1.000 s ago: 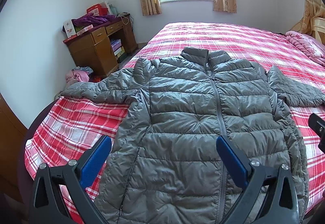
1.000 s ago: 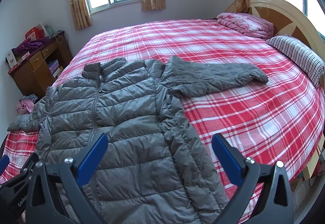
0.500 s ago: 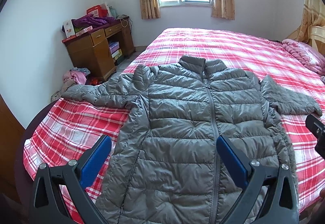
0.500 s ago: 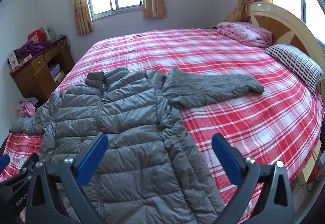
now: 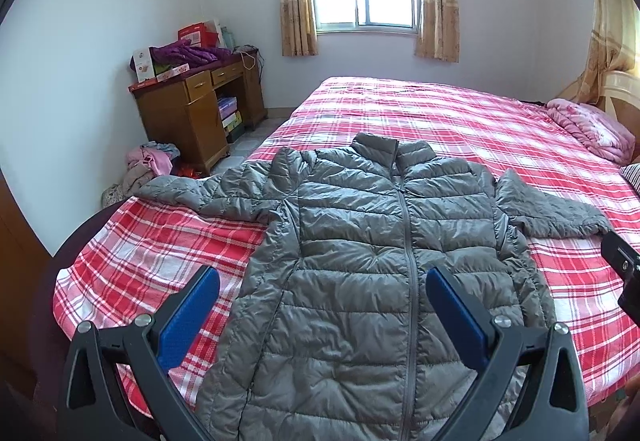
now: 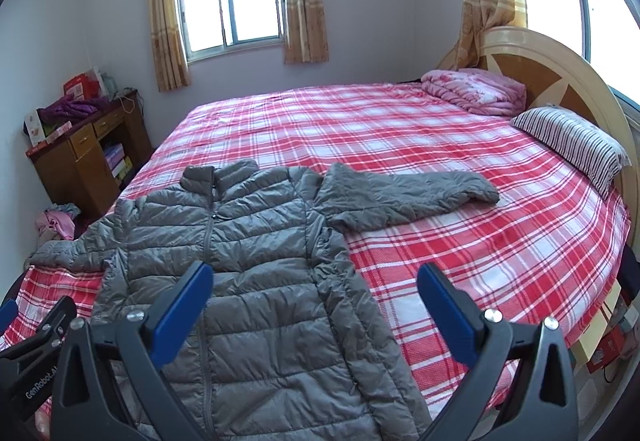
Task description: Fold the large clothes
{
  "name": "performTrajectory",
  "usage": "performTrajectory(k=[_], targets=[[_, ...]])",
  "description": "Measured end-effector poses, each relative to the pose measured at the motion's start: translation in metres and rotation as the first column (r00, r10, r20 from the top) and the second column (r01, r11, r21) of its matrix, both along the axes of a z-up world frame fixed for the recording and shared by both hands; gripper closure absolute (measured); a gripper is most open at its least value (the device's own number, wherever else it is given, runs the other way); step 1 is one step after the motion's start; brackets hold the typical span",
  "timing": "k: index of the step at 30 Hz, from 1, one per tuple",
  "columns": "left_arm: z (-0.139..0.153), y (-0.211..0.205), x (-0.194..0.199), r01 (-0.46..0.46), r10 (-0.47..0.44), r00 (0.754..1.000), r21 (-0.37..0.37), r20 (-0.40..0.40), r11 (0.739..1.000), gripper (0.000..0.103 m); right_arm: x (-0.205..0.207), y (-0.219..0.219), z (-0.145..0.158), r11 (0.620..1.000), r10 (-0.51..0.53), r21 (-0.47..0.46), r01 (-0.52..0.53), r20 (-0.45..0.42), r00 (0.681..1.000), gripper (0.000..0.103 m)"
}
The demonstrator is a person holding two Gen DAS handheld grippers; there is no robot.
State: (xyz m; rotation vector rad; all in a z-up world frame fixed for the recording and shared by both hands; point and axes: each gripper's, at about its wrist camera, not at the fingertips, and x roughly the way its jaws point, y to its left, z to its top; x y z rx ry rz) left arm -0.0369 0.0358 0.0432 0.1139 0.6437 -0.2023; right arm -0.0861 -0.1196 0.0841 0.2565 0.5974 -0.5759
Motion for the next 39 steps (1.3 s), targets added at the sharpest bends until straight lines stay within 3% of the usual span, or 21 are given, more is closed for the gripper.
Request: performTrajectory(k=[27, 39], targets=[[0.016, 0.04, -0.077, -0.021, 0.026, 0.996, -0.053, 0.084, 0.998, 0.001, -0.069, 0.051, 0.022, 0.996, 0.045, -0.076, -0.038, 0.1, 0.994, 0.0], [0.011, 0.035, -0.08, -0.01, 0.016, 0.995, -0.061, 0.099, 0.998, 0.001, -0.077, 0.048, 0.021, 0.995, 0.01, -0.103, 0.002, 0.12, 0.993, 0.0]])
